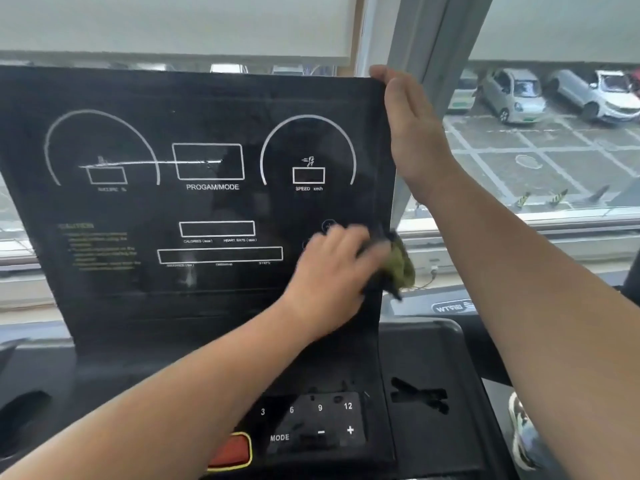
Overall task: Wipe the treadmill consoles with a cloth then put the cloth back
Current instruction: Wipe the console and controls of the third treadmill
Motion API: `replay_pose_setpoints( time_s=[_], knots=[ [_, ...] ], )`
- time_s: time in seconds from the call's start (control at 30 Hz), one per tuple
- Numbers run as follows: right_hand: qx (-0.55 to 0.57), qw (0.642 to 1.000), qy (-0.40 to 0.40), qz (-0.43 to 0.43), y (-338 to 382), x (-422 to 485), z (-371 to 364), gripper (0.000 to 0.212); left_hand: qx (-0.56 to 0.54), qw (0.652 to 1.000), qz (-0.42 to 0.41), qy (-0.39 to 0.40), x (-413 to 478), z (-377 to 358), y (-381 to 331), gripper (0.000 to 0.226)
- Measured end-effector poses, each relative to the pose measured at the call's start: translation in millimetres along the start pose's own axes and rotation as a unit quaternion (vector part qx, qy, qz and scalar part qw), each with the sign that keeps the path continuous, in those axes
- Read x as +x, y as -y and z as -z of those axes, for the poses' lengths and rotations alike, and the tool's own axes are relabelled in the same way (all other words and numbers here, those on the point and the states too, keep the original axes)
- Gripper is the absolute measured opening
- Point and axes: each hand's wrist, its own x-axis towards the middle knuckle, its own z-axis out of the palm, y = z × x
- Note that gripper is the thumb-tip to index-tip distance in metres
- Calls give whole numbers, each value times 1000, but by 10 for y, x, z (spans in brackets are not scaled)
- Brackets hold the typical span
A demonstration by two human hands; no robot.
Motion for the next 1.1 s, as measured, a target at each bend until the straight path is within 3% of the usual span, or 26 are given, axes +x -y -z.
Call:
replay_pose_setpoints(
  time_s=[0.1,0.17,0.23,0.3,0.4,0.47,0.57,0.63,0.77,0.83,0.93,1.0,1.07,1.1],
  knots=[
    [7,1000,-8,1,-29,5,-15,38,-5,990,-91,112,-274,-86,-24,62],
    [5,1000,-15,12,-44,8,-30,37,11,988,-110,107,-152,33,84,64],
    [1,1000,-18,20,-66,12,-42,38,25,998,-50,35,58,203,204,62],
    [-6,1000,-13,23,-74,15,-44,39,28,996,66,-52,256,349,305,66],
    [-25,999,2,25,-58,-26,-40,40,8,986,145,-83,250,299,211,72],
    [-40,999,21,13,-50,-143,-21,45,-8,995,89,-34,48,132,89,77],
    [-33,998,52,-14,-175,-519,39,54,-21,987,-93,128,-304,-40,21,74],
    [-15,996,49,-74,-363,-818,61,55,-2,981,-121,150,-294,-3,73,70],
    [-13,984,67,-162,-662,-1161,102,46,21,996,79,23,-140,21,-15,71],
    [3,975,72,-210,-699,-1254,157,46,15,993,116,15,-267,-102,-138,73],
    [-9,970,51,-238,-815,-1514,263,50,21,997,-5,73,-603,-338,-335,56],
    [8,963,10,-269,-877,-1742,315,48,14,978,-114,174,-714,-397,-349,53],
    [35,952,-34,-301,-954,-2007,339,46,2,969,-142,204,-726,-402,-282,64],
    [44,947,-52,-315,-993,-2131,336,46,6,976,-115,184,-733,-414,-283,72]
  ],
)
